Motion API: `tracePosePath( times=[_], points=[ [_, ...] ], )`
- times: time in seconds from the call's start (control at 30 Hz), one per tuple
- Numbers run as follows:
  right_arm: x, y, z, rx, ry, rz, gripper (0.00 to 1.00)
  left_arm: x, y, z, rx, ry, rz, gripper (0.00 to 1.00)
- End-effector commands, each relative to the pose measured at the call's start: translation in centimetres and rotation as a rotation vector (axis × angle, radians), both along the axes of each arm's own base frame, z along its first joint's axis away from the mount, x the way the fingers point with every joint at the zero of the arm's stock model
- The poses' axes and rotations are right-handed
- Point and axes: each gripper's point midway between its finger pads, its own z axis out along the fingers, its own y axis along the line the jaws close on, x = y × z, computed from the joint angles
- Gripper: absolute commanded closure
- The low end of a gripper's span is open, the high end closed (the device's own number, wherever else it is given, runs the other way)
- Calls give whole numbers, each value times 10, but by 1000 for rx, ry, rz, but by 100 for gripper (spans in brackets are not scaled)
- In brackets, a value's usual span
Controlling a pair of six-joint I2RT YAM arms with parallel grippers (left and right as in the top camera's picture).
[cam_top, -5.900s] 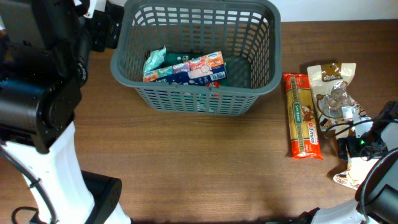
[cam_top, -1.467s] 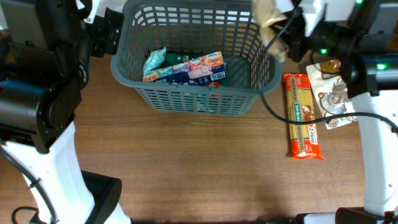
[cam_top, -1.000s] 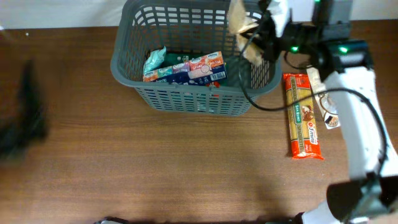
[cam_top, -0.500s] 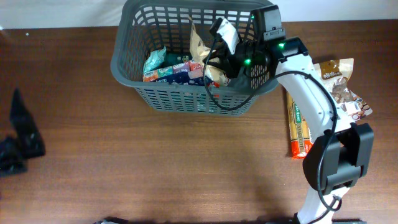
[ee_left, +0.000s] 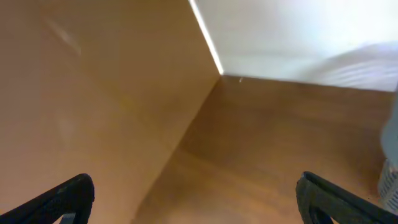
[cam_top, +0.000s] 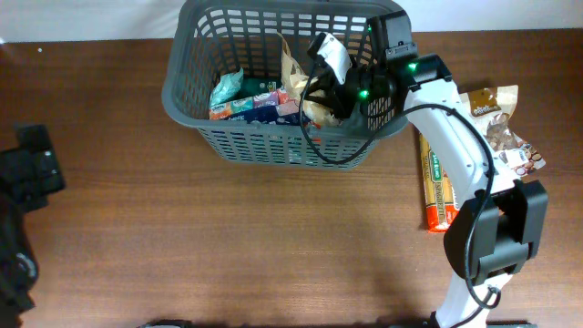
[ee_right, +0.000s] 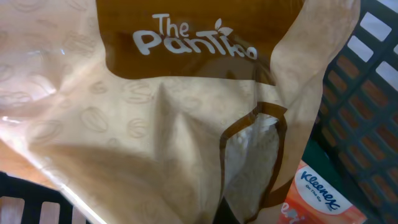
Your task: Pack container
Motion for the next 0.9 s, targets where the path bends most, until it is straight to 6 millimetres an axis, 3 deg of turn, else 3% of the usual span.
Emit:
tracePosePath(
  times=[0.0,0.03,0.37,0.4,0.43,0.5,0.53,0.57,0.73,0.87],
  points=[
    [-1,2,23,24,-57,20,97,7,8,-32,-140,60,27,1],
    [-1,1,21,16,-52,15,96,11,19,-58,-213,131,63,1],
    [-2,-7,9,-49,-37,-5,96,44,66,-212,-568,374,112,1],
    [-1,-8,8,-59,-38,-12,91,44,70,-227,-587,393,122,1],
    [0,-10,6,-74,-38,-23,77,43,72,-242,-599,416,127,1],
    [4,-17,-1,-121,-41,-57,23,42,75,-269,-621,460,135,1],
    [7,-21,-5,-152,-42,-79,7,41,76,-278,-628,475,137,1],
    [10,-27,-9,-188,-43,-103,1,40,76,-290,-635,496,133,1],
    [12,-45,-24,-321,-69,-126,1,46,75,-323,-655,507,115,1],
    [15,-43,-8,-304,-108,-130,1,53,80,-337,-645,485,109,1]
  ],
)
